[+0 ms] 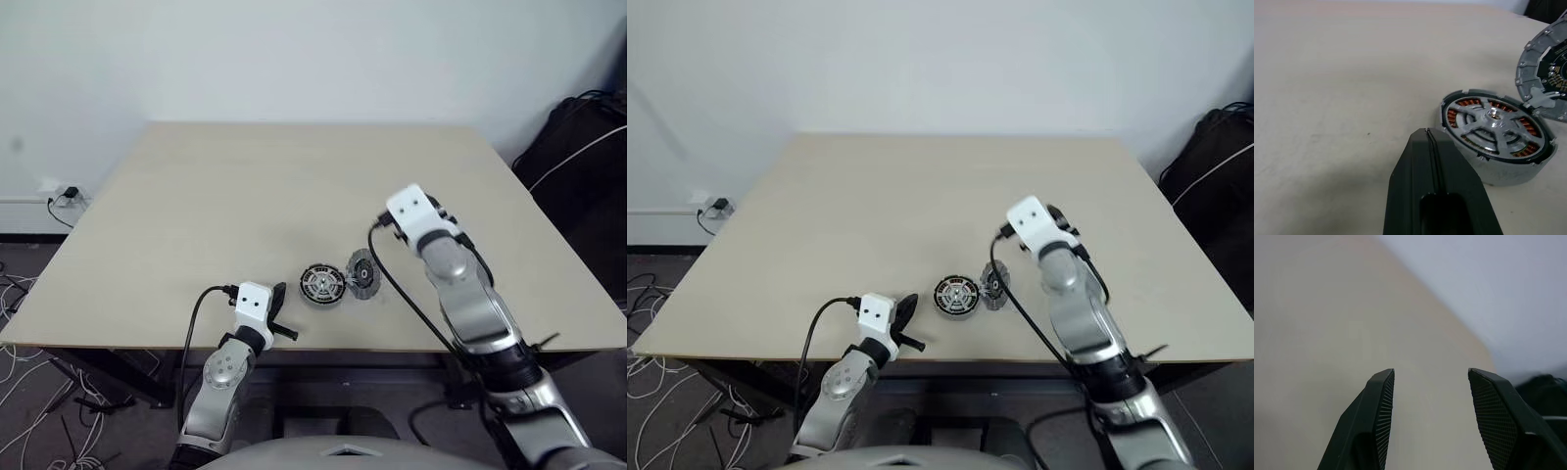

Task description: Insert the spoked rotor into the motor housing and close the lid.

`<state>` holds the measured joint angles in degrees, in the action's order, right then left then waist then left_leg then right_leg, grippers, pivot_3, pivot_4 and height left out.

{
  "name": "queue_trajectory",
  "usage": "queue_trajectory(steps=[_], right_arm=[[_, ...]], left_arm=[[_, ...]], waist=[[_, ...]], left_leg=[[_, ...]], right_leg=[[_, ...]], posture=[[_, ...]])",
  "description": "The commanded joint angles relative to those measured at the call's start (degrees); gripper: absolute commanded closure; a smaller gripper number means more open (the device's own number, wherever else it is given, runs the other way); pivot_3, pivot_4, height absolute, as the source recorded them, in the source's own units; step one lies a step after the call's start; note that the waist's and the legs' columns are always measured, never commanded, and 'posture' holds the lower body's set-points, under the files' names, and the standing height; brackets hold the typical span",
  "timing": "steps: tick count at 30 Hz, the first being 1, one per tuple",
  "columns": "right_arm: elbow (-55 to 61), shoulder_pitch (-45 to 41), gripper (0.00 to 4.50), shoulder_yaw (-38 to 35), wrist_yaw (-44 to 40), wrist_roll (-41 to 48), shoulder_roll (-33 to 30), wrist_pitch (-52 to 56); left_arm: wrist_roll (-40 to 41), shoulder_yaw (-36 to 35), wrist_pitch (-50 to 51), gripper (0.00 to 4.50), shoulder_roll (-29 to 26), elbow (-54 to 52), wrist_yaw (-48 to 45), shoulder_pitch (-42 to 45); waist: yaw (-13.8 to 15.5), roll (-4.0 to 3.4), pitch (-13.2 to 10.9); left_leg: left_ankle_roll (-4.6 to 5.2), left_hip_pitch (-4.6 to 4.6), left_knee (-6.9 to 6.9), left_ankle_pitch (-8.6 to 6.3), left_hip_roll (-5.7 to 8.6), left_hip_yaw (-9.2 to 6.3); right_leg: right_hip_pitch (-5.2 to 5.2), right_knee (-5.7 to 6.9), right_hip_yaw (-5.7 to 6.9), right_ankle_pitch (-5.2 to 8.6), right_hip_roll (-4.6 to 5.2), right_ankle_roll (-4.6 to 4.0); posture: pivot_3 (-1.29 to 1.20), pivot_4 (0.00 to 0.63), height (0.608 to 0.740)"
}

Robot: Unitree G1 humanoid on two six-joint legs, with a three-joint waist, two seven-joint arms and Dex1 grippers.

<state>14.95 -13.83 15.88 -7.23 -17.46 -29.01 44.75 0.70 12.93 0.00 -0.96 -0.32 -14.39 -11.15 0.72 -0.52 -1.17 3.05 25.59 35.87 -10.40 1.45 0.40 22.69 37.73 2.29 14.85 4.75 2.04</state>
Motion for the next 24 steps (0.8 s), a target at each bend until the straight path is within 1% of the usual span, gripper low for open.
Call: queue_trajectory(steps=[1, 3, 4, 8, 13, 16, 24], right_arm=[[4.8, 2.7, 1.94, 2.5, -5.4, 0.1, -0.6, 3.7], [7.4, 4.1, 1.94, 3.5, -8.7, 1.8, 0.4, 6.9], [8.3, 4.3, 1.94, 3.7, -9.9, 2.8, 1.1, 8.1], [11.3, 3.6, 1.94, 4.2, -14.7, 5.8, 2.5, 11.8], [14.0, 1.2, 1.94, 3.8, -19.1, 10.3, 3.7, 15.5], [14.2, -0.4, 1.94, 3.5, -19.8, 12.2, 4.8, 16.4], [7.2, -3.1, 1.94, 6.3, -18.0, 13.0, 9.4, 13.8]], left_arm=[[0.5, 0.4, 0.0, 4.5, -0.4, -2.1, -0.8, 0.8], [0.5, 0.5, 0.2, 4.5, -0.6, -2.0, -1.0, 0.9], [0.5, 0.5, 0.3, 4.5, -0.6, -2.0, -1.2, 1.0], [0.6, 0.4, 0.4, 4.5, -0.8, -2.0, -1.4, 1.1], [0.7, 0.3, 0.5, 4.5, -1.0, -2.1, -1.3, 1.3], [0.7, 0.1, 0.5, 4.5, -1.0, -2.1, -1.2, 1.3], [0.8, -0.1, 0.4, 4.5, -0.9, -2.3, -0.8, 1.0]], waist=[[-0.1, 0.02, 0.0], [-0.1, 0.02, 0.0], [-0.1, 0.05, -0.1], [0.2, 0.19, -0.2], [0.2, 0.29, -0.2], [0.1, 0.38, -0.3], [0.2, 0.41, -0.3]], left_leg=[[0.01, -0.02, 0.04, 0.0, -0.03, -0.02], [0.01, -0.05, 0.08, 0.0, -0.05, -0.05], [0.01, -0.05, 0.11, 0.0, -0.05, -0.06], [0.0, -0.07, 0.18, -0.01, -0.03, -0.11], [0.0, -0.07, 0.18, -0.02, 0.02, -0.09], [0.0, -0.07, 0.13, -0.02, 0.01, -0.09], [0.0, -0.05, 0.1, -0.02, 0.04, -0.07]], right_leg=[[-0.03, 0.0, -0.03, 0.0, -0.08, 0.0], [-0.05, 0.01, -0.03, 0.06, -0.13, 0.09], [-0.06, 0.01, -0.03, 0.16, -0.14, 0.28], [-0.14, 0.02, 0.0, 0.09, -0.08, 0.43], [-0.13, 0.01, 0.38, -0.04, 0.56, 0.58], [-0.08, 0.0, 0.45, -0.04, 0.58, 0.57], [-0.05, -0.03, 0.48, -0.05, 0.58, 0.54]], posture=[[0.0, 0.0, 0.74], [0.0, 0.0, 0.74], [0.0, 0.0, 0.74], [0.0, 0.0, 0.74], [0.0, 0.0, 0.74], [0.0, 0.0, 0.74], [0.0, 0.0, 0.74]])
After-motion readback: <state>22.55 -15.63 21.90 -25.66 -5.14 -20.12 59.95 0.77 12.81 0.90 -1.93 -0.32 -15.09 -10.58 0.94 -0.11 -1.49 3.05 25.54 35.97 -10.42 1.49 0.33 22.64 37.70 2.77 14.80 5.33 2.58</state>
